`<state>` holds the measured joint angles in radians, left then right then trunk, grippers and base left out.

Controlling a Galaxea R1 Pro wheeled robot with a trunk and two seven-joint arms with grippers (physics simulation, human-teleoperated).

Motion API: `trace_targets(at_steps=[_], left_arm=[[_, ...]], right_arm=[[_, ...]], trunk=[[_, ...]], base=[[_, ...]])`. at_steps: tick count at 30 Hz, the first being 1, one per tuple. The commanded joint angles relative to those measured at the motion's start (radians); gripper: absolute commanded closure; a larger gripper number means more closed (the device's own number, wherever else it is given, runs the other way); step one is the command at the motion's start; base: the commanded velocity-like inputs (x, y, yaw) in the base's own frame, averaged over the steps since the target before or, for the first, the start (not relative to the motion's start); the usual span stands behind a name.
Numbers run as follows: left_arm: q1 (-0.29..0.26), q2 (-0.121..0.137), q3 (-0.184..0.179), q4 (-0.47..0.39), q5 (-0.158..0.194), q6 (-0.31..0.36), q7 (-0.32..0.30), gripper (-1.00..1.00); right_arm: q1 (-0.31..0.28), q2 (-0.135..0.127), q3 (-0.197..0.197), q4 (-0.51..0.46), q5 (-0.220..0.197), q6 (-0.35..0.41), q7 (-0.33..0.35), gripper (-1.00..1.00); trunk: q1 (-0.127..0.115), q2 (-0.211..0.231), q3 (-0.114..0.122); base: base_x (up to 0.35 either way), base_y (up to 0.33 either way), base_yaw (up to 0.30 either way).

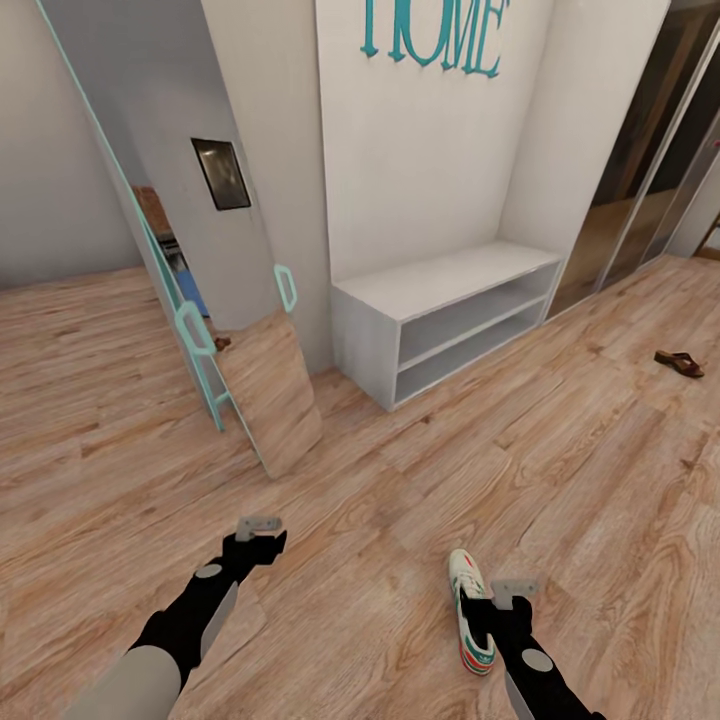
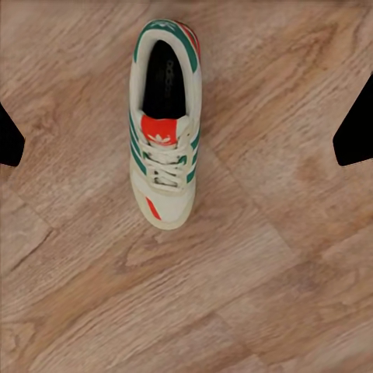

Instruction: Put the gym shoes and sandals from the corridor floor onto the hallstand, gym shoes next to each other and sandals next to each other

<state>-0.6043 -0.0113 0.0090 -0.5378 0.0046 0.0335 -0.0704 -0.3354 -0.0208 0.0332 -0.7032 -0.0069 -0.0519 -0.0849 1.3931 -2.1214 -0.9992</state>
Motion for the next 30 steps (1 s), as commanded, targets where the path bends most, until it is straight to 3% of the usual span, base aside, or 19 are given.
trace_targets(at_steps=[1,20,30], left_arm=[[0.0,0.0,0.001,-0.001,0.001,0.003,-0.003,-1.0],[0.0,-0.007,-0.004,-0.006,0.002,0.003,-0.006,-1.0],[0.0,-0.008,-0.003,-0.004,0.002,-0.035,-0.006,-1.0]], right_arm=[[0.0,-0.001,0.004,0.001,-0.001,-0.003,-0.006,-1.0],[0.0,-0.001,0.004,-0.001,-0.002,-0.003,-0.006,-1.0],[0.0,-0.001,0.004,-0.002,-0.002,-0.003,-0.006,-1.0]], trunk=[[0.004,-0.008,-0.006],[0.077,-0.141,-0.095],[0.115,-0.211,-0.143]], base=[[0.0,0.0,0.0],[0.0,0.0,0.0],[0.0,0.0,0.0]])
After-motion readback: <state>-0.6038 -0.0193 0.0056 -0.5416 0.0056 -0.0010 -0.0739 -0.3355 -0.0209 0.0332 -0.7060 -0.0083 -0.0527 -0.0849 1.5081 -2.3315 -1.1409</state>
